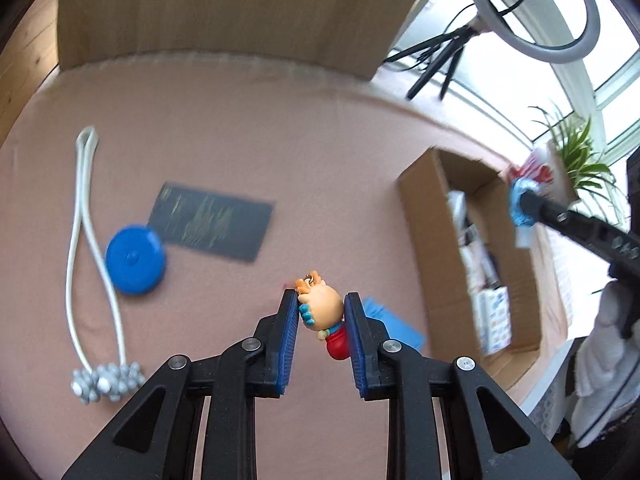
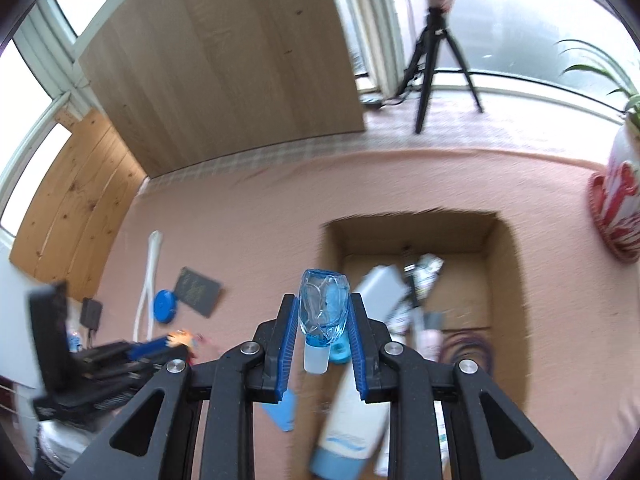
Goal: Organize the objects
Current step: 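Carry the figure and sanitizer bottle into the box and open both grippers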
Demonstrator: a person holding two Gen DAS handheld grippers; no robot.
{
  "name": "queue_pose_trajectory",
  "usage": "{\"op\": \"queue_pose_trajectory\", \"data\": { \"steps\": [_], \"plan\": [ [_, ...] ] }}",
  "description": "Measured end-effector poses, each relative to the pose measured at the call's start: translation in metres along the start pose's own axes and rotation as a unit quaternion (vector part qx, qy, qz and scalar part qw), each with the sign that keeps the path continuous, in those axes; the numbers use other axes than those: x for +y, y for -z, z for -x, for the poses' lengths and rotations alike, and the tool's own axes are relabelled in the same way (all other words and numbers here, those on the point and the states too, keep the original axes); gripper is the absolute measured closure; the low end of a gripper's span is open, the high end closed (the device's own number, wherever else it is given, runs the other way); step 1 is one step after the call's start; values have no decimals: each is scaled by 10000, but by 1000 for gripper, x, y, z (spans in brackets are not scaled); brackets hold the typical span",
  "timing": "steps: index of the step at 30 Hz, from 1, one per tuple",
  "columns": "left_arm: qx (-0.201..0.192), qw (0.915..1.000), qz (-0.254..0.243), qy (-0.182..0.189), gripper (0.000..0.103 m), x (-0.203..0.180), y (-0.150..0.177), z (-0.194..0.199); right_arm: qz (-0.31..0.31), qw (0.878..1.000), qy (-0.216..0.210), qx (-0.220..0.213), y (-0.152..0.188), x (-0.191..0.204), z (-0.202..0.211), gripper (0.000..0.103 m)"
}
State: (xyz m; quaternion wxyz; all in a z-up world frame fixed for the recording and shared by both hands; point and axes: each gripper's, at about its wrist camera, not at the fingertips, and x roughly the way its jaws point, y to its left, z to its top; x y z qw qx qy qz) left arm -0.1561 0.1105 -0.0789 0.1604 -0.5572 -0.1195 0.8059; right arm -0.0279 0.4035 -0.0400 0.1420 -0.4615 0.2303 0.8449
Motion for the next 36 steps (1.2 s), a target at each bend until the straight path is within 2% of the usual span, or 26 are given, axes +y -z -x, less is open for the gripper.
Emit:
{"op": "queue_pose_trajectory", "data": {
  "steps": [2, 4, 7, 15, 19, 22, 25, 30, 33, 36],
  "plan": [
    [-86, 9999, -112, 81, 78, -21, -17, 1, -70, 9999, 141, -35, -5, -15, -2, 81],
    [-137, 9995, -247, 122, 78, -54, -38, -16, -130, 9997, 225, -16, -8, -29, -4, 81],
    [-196, 9984, -494, 178, 78, -84, -50, -5, -119, 9991, 400, -5, -14, -45, -9, 81],
    [-42, 9966, -783, 264, 78, -146, -82, -39, -155, 9979, 596, 188, -17, -73, -30, 81],
    [110, 9967, -698, 404, 78, -159, -97, -70, -166, 9974, 641, 295, -18, -79, -40, 81],
    [129, 9964, -653, 532, 78, -162, -103, -78, -188, 9968, 680, 379, -18, -80, -47, 81],
    [82, 9962, -822, 290, 78, -168, -106, -81, -232, 9966, 669, 422, -18, -82, -53, 81],
    [226, 9959, -859, 188, 78, -170, -106, -96, -232, 9960, 681, 529, -20, -83, -62, 81],
    [302, 9955, -888, 142, 78, -171, -106, -105, -241, 9958, 691, 559, -21, -83, -65, 81],
    [422, 9943, -932, 292, 78, -172, -104, -112, -232, 9954, 711, 594, -21, -83, -68, 81]
  ]
}}
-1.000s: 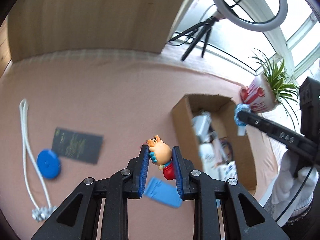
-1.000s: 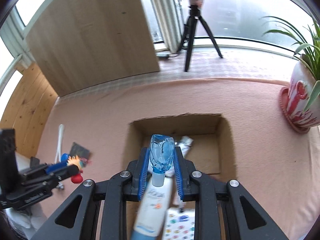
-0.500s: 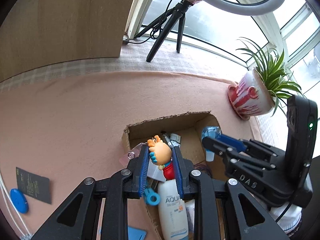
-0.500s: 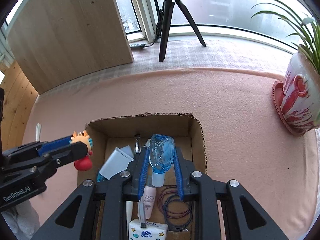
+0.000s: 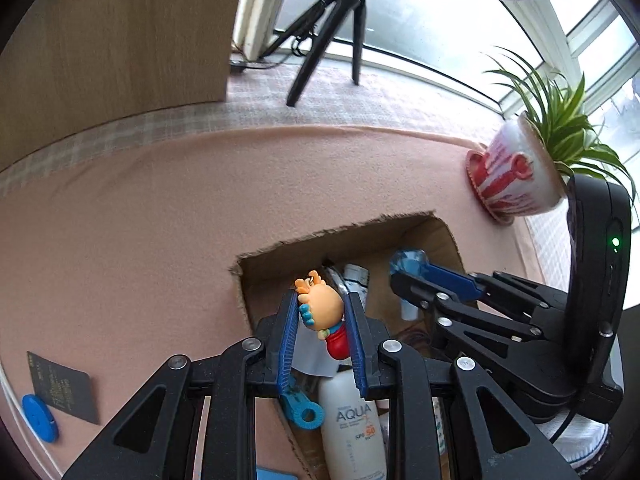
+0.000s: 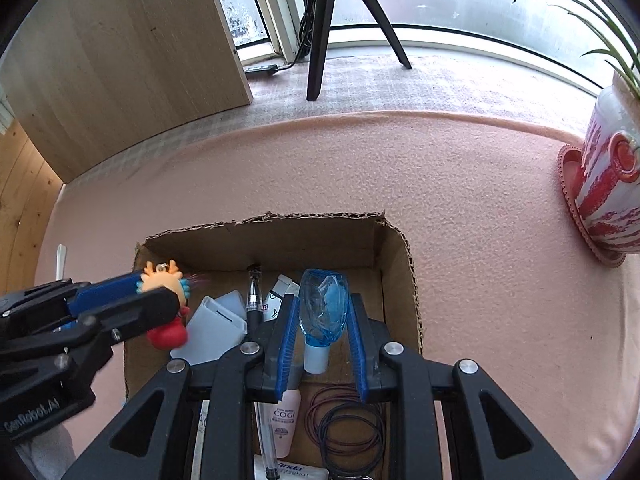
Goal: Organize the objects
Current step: 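Carry the figure and sanitizer bottle into the box and open both grippers, then move both open grippers back to the white massage cord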
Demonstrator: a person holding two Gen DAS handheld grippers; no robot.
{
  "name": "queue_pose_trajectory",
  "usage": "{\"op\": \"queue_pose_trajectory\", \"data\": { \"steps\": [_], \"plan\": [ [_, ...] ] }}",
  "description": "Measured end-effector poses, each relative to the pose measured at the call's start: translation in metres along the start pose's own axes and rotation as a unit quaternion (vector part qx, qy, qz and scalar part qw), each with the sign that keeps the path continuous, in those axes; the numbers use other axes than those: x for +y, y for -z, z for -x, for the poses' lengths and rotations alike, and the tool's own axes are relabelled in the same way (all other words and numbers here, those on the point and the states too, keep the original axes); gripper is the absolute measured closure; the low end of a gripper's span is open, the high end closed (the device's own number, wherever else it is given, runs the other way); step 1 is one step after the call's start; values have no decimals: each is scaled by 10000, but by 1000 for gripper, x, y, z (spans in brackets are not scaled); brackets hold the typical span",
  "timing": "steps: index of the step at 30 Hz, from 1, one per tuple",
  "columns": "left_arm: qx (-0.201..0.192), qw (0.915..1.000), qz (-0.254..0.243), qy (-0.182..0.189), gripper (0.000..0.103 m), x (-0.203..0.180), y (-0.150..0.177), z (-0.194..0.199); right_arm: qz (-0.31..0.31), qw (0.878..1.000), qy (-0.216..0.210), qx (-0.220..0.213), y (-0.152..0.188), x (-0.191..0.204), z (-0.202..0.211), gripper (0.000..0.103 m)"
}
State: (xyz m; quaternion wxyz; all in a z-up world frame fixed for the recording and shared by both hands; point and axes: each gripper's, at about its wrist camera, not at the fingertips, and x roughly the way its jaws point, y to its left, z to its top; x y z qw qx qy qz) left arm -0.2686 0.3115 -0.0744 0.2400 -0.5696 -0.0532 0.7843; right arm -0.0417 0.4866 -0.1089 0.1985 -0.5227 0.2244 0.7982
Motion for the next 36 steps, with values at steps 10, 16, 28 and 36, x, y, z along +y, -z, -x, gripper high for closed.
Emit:
{"op": "queue_pose_trajectory", "data": {
  "steps": [10, 16, 28, 36],
  "plan": [
    [50, 9997, 79, -226, 69, 5, 0, -3, 11, 10000, -18, 7, 1, 3, -1, 68],
    [-12, 9997, 29, -257, 65, 6, 3, 6, -53, 9999, -89, -13, 3, 5, 4, 68],
    [-440, 9980, 248, -370, 65, 44, 31, 68, -51, 9986, -406, -331, 18, 22, 37, 68],
    [-489, 9951, 621, -589, 64, 103, 68, 101, 197, 9964, -706, -436, 43, 58, 55, 68]
  ]
}}
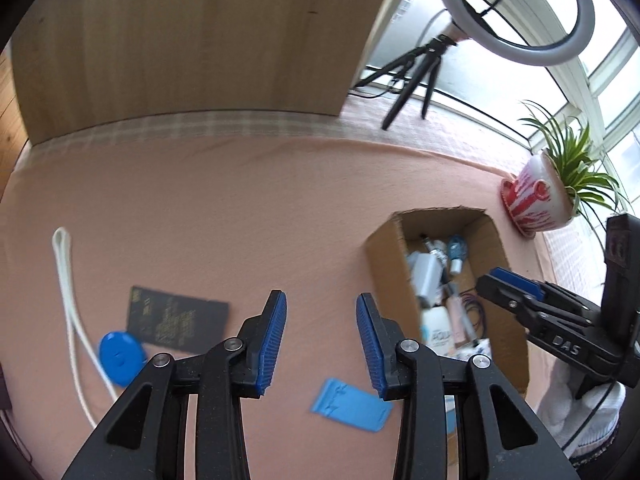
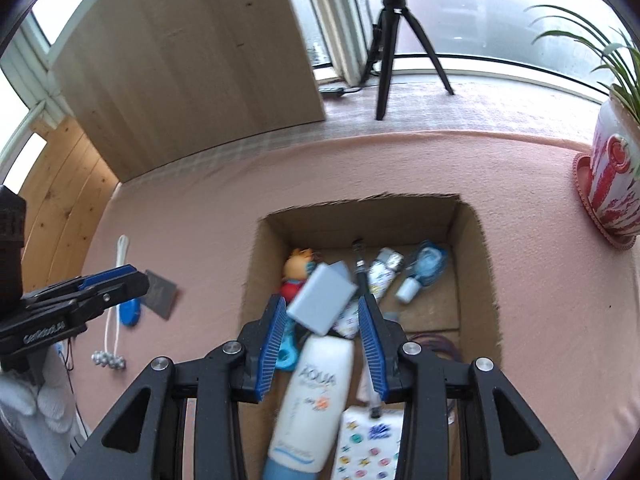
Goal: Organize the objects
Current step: 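Move both open grippers back to the white massage cord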
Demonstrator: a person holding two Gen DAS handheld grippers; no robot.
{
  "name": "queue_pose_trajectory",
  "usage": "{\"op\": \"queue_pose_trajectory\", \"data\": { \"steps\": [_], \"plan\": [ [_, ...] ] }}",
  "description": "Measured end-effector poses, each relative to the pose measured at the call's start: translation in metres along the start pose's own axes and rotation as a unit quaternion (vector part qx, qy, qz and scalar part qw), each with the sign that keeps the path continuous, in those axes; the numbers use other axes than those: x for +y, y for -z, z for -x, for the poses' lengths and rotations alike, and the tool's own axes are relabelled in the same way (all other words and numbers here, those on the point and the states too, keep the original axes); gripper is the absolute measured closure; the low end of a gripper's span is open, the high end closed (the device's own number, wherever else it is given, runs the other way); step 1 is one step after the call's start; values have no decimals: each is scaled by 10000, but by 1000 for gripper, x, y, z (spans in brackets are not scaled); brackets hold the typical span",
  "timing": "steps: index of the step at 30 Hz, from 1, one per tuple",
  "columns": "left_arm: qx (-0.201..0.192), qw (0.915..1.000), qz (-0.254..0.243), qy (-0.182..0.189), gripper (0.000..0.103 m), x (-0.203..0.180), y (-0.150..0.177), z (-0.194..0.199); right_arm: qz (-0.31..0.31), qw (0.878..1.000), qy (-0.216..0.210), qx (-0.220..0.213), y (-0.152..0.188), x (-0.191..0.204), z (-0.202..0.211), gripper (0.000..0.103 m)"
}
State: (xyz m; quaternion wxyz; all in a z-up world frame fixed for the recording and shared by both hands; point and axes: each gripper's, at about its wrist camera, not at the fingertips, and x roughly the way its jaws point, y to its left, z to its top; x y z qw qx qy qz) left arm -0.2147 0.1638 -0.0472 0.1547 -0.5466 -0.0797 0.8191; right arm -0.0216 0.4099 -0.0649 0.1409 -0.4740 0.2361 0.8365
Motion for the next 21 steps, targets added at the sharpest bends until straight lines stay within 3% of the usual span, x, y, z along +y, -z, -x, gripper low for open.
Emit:
{"op": "queue_pose_trajectory", "data": {
  "steps": [13, 21],
  "plan": [
    [-99, 9963, 823, -219, 64, 107, 50, 36, 404, 9984, -386, -120, 38, 75, 3, 67],
    [-158, 9921, 1138, -496, 64, 165, 89, 63, 729, 9947, -671, 275, 50, 131, -15, 67]
  ]
}}
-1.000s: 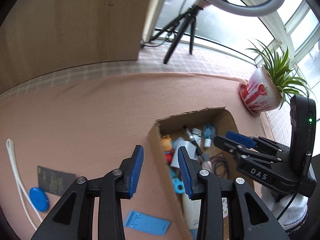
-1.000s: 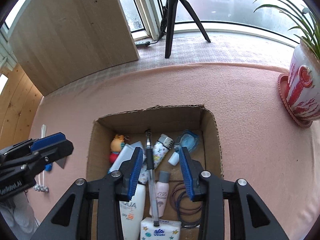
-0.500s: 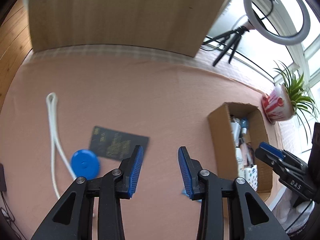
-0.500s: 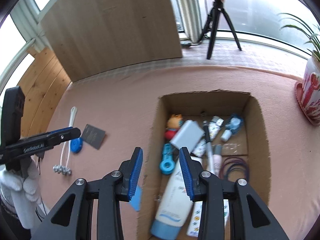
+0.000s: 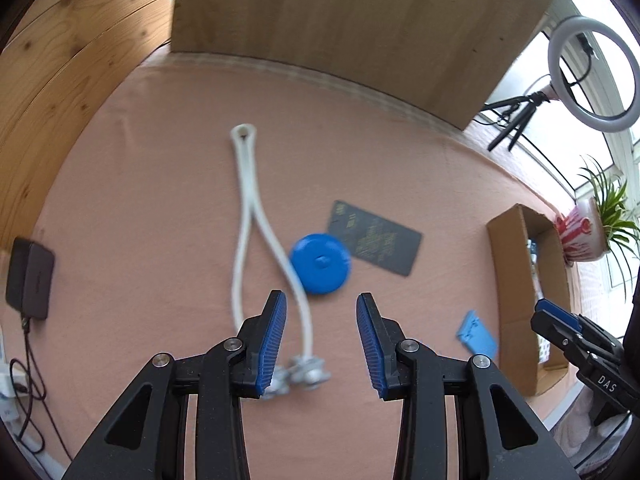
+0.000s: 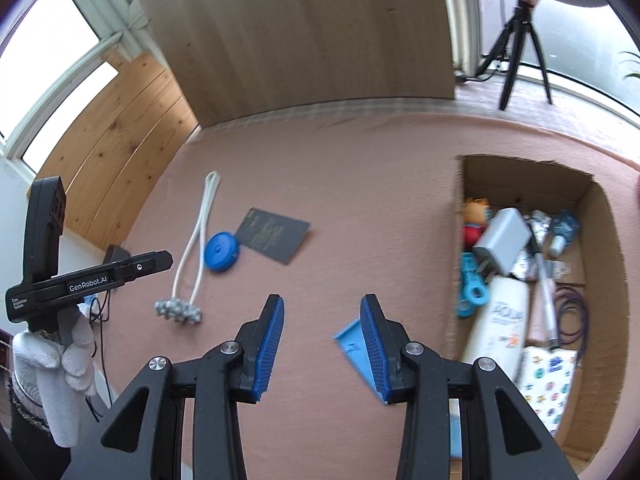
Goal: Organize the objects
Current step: 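Move both open grippers back to the white massage cord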
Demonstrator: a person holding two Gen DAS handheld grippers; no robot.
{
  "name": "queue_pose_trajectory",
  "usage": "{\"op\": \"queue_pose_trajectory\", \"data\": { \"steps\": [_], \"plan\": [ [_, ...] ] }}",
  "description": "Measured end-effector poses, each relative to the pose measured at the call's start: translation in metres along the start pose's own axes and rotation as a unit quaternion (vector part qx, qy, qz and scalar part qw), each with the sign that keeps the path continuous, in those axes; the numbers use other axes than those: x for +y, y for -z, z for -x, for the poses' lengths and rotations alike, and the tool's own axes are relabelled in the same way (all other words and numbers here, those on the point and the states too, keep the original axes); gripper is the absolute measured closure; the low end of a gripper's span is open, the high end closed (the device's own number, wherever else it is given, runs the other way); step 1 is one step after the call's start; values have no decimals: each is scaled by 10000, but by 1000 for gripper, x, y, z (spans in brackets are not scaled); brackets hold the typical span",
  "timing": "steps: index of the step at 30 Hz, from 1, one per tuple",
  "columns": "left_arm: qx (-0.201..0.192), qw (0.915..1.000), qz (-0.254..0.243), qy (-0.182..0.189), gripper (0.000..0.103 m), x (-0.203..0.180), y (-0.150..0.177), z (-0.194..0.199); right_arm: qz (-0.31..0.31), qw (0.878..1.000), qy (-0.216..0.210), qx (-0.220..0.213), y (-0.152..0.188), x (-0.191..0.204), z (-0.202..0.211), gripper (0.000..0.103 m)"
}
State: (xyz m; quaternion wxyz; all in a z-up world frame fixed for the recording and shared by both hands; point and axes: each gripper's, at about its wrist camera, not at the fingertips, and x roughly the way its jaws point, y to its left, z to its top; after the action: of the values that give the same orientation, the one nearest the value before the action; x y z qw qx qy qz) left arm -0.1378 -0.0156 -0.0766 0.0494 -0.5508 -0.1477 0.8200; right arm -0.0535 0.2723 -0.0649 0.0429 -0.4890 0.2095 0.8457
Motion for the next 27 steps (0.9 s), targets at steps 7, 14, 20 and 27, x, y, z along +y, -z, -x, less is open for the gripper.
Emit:
{"op": "queue_pose_trajectory", "data": {
  "steps": [7, 14, 20, 27],
  "plan": [
    [108, 9991, 410, -3, 64, 56, 13, -1, 143, 9983, -306, 467, -1, 48, -39, 67],
    [305, 9981, 481, 245, 65, 66, 16, -20, -83, 9958, -506, 754, -7, 77, -78, 67],
    [456, 9964, 537, 479, 65, 65, 16, -35, -253, 9926, -603, 1027, -11, 86, -105, 67],
    [554, 9960, 480, 520, 77, 61, 15, -46, -324, 9891, -704, 1249, -8, 96, -130, 67]
  ]
}}
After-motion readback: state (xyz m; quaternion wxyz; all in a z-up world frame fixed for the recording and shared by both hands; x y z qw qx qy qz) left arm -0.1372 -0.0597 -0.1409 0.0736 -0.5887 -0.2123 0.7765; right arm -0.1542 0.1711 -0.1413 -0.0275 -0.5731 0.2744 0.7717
